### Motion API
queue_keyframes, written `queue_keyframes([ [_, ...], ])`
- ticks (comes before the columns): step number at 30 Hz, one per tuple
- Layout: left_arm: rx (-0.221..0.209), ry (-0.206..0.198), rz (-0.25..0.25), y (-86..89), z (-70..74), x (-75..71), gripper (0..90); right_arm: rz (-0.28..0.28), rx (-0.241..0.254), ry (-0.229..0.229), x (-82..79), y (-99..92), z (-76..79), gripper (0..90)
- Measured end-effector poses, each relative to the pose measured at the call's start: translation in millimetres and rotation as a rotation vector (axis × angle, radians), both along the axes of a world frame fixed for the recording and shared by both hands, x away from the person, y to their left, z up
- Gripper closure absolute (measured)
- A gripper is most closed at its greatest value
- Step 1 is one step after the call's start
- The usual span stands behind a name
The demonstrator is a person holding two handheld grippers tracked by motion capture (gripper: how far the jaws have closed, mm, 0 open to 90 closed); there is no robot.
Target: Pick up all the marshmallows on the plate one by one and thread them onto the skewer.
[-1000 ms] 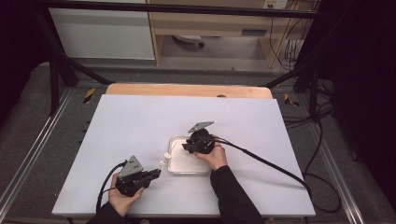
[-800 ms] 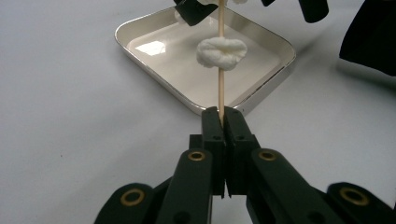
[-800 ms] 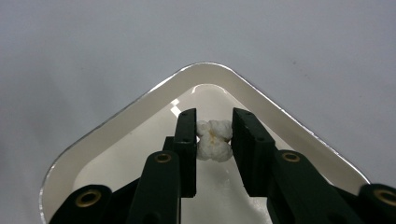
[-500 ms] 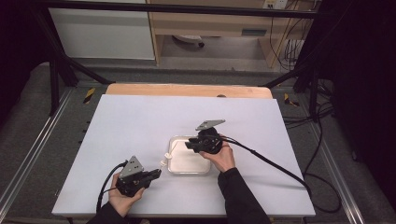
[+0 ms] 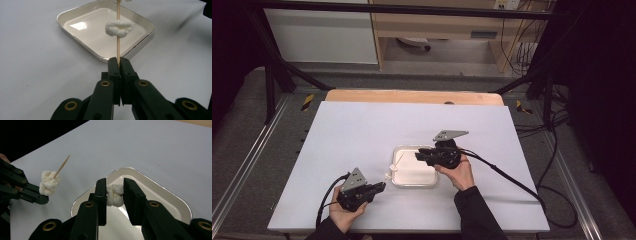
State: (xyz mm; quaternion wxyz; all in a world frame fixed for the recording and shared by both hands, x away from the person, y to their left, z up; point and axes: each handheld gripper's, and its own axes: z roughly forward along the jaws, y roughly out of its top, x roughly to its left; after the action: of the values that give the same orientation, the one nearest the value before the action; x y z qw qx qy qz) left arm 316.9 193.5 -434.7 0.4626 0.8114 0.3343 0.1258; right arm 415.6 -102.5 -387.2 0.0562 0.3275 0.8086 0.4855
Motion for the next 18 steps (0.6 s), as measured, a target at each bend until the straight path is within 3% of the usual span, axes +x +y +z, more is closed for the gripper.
queue_keyframes([
  [18, 0.0, 0.0, -0.012, -2.1, 0.0, -0.7, 88.5, 0.007, 0.15, -0.036, -15.5, -18.3, 26.6, 74.3],
])
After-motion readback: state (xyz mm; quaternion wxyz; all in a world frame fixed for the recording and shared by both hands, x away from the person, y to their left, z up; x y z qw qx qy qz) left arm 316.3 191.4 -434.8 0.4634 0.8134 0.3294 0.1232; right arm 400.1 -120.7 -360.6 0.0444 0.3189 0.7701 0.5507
